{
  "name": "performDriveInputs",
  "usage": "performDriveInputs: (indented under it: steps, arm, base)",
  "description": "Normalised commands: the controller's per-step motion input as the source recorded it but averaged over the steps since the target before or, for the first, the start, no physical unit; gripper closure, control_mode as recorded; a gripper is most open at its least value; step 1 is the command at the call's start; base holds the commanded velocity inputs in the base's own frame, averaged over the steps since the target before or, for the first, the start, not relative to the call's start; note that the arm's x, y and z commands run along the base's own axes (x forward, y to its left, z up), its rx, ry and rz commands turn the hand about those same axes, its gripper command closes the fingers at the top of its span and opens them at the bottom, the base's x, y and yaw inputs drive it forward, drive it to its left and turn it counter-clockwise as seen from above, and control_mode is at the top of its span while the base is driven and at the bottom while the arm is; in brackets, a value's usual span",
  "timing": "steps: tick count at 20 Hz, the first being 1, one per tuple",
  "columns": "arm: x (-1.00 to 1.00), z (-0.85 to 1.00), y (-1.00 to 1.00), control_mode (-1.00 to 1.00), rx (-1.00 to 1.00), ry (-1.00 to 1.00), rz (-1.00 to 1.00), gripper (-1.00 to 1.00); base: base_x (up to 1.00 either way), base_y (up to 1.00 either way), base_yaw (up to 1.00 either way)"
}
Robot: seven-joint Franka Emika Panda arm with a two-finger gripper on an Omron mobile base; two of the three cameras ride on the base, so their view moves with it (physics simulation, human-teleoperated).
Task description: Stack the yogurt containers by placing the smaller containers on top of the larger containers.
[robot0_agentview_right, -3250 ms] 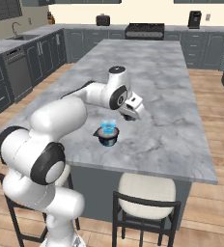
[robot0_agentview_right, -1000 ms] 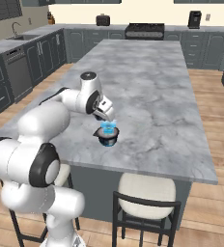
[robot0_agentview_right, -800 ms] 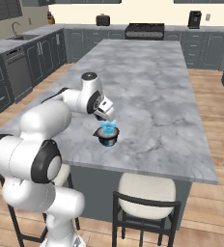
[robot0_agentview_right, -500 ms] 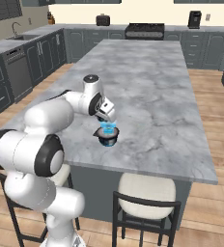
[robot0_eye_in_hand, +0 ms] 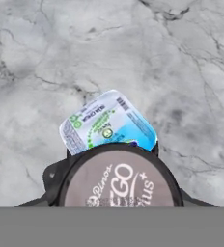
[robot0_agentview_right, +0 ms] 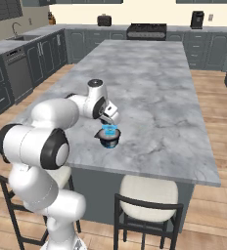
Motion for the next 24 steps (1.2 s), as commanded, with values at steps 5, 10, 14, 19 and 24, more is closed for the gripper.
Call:
performDriveInputs:
  steps: [5, 10, 14, 19, 24]
  arm:
    - [0.26, -0.13, 0.00, -1.00, 0.00, 0.00, 0.00, 1.00]
    - [0.20, -0.13, 0.00, -1.00, 0.00, 0.00, 0.00, 1.00]
    - [0.14, -0.17, -0.01, -1.00, 0.00, 0.00, 0.00, 1.00]
    - [0.15, -0.16, -0.09, -1.00, 0.00, 0.00, 0.00, 1.00]
    - [0.17, -0.13, -0.02, -1.00, 0.00, 0.00, 0.00, 1.00]
  base:
    - [0.00, 0.00, 0.00]
    - [0.00, 0.00, 0.00]
    - [0.00, 0.00, 0.00]
    - [0.00, 0.00, 0.00]
    - [0.00, 0.00, 0.00]
